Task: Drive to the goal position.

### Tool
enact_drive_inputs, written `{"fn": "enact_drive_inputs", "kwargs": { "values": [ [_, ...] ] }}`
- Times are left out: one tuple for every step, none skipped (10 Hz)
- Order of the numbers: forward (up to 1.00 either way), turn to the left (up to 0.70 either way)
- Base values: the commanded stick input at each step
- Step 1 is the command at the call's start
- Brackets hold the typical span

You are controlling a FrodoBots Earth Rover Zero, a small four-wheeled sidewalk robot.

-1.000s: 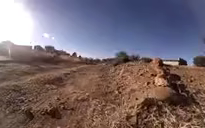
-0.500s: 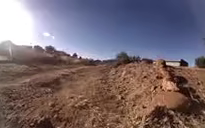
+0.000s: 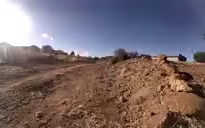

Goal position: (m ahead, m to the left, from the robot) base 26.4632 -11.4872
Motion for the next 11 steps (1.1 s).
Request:
{"fn": "enact_drive_inputs", "kwargs": {
  "values": [
    [0.50, 0.00],
    [0.50, 0.00],
    [0.50, 0.00],
    [0.50, 0.00],
    [0.50, 0.00],
    [0.50, 0.00],
    [0.50, 0.00],
    [0.50, 0.00],
    [0.50, 0.00],
    [0.50, 0.00],
    [0.50, 0.00]
  ]
}}
